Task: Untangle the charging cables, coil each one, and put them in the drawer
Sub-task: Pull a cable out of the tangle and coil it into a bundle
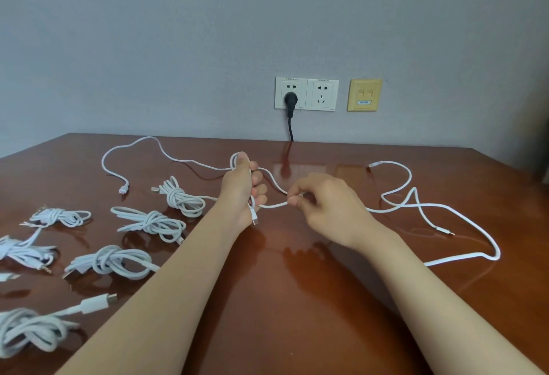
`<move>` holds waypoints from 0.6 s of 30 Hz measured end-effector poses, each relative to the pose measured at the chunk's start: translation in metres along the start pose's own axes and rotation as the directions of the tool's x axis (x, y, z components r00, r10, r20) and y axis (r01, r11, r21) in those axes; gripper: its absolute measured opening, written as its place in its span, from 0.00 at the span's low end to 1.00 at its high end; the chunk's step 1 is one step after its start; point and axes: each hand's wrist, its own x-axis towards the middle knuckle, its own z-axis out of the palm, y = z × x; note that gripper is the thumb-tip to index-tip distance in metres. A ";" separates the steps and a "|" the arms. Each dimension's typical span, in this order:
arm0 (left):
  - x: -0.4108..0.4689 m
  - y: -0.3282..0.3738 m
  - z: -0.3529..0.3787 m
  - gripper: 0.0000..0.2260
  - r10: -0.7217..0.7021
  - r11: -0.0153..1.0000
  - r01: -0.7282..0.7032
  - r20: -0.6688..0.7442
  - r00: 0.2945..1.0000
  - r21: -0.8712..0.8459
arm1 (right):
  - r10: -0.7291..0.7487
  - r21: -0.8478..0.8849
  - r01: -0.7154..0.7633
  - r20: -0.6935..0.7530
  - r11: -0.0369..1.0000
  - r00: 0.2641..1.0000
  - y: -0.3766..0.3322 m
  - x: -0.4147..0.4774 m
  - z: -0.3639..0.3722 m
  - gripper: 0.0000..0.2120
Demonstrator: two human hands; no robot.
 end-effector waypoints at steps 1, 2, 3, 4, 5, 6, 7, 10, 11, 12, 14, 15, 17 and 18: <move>-0.001 0.000 0.001 0.18 0.004 1.000 -0.004 0.013 1.000 0.017 | -0.011 0.043 0.012 -0.006 0.999 1.000 0.000 0.000 0.001 0.05; -0.002 0.001 0.001 0.18 0.005 1.000 -0.005 0.027 1.000 0.029 | -0.024 0.078 0.025 -0.010 0.997 1.000 -0.001 0.000 0.002 0.04; -0.003 0.001 0.002 0.19 0.002 0.999 -0.003 0.039 0.999 0.039 | -0.037 0.098 0.038 -0.009 0.994 0.999 -0.001 0.001 0.003 0.04; -0.004 0.001 0.002 0.19 -0.004 0.999 0.001 0.051 0.999 0.051 | -0.052 0.107 0.053 -0.007 0.993 0.999 -0.002 0.001 0.004 0.04; -0.004 0.001 0.002 0.20 -0.012 0.998 0.008 0.061 0.998 0.065 | -0.066 0.110 0.066 -0.004 0.992 0.998 -0.002 0.001 0.005 0.04; -0.004 0.000 0.002 0.20 -0.020 0.997 0.014 0.070 0.997 0.079 | -0.077 0.111 0.076 -0.002 0.991 0.997 -0.002 0.001 0.006 0.04; -0.005 0.000 0.003 0.21 -0.030 0.996 0.022 0.080 0.996 0.090 | -0.083 0.115 0.083 -0.002 0.990 0.997 -0.002 0.002 0.006 0.03; -0.005 -0.002 0.005 0.23 -0.067 0.990 0.052 0.115 0.991 0.131 | -0.095 0.168 0.098 -0.028 0.981 0.995 -0.003 0.002 0.006 0.03; -0.006 -0.003 0.006 0.25 -0.083 0.985 0.063 0.120 0.989 0.162 | -0.095 0.194 0.102 -0.044 0.976 0.994 -0.004 0.002 0.005 0.03; -0.008 -0.005 0.008 0.26 -0.099 0.978 0.074 0.121 0.988 0.195 | -0.094 0.217 0.105 -0.059 0.970 0.994 -0.004 0.002 0.005 0.03; -0.012 -0.010 0.012 0.28 -0.128 0.968 0.093 0.141 0.982 0.232 | -0.076 0.248 0.096 -0.088 0.964 0.993 -0.006 0.002 0.005 0.02; -0.014 -0.012 0.015 0.29 -0.138 0.968 0.097 0.167 0.976 0.233 | -0.060 0.265 0.085 -0.101 0.960 0.993 -0.007 0.002 0.005 0.01; -0.016 -0.014 0.017 0.32 -0.155 0.966 0.107 0.199 0.968 0.234 | -0.024 0.305 0.063 -0.130 0.950 0.991 -0.007 0.002 0.005 0.03; -0.016 -0.014 0.018 0.33 -0.160 0.964 0.108 0.205 0.966 0.243 | -0.001 0.320 0.046 -0.139 0.946 0.990 -0.007 0.002 0.005 0.05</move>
